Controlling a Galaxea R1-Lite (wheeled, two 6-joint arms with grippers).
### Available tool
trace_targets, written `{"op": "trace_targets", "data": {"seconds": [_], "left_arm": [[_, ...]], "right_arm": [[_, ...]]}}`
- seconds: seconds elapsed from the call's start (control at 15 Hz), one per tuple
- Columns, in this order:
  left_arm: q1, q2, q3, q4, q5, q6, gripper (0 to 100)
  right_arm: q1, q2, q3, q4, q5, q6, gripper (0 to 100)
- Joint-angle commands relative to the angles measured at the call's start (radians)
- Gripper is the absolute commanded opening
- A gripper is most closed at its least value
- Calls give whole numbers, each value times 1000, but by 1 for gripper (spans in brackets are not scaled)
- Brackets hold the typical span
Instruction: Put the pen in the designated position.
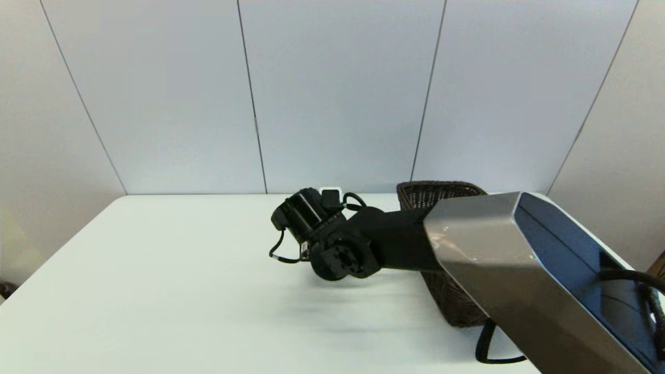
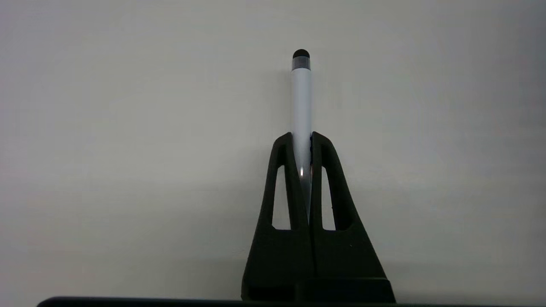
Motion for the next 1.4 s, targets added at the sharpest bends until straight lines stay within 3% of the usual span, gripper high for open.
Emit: {"op": "trace_targets", "data": {"seconds": [0.07, 0.53, 0.8, 1.0, 1.2, 1.4], "left_arm": [[0, 0, 0, 0, 0, 0, 100], [0, 0, 0, 0, 0, 0, 100], [0, 0, 0, 0, 0, 0, 100], [0, 0, 0, 0, 0, 0, 100], [0, 0, 0, 0, 0, 0, 100], [0, 0, 0, 0, 0, 0, 100]], "right_arm": [[-25, -118, 0, 45, -6, -3, 0], [-40, -293, -4, 85, -6, -20, 0], [-46, -414, 6, 85, -6, -75, 0], [-69, -489, 14, 85, -6, -147, 0], [-152, -541, 16, 83, -4, -245, 0], [-281, -586, 16, 76, 79, -373, 0]]}}
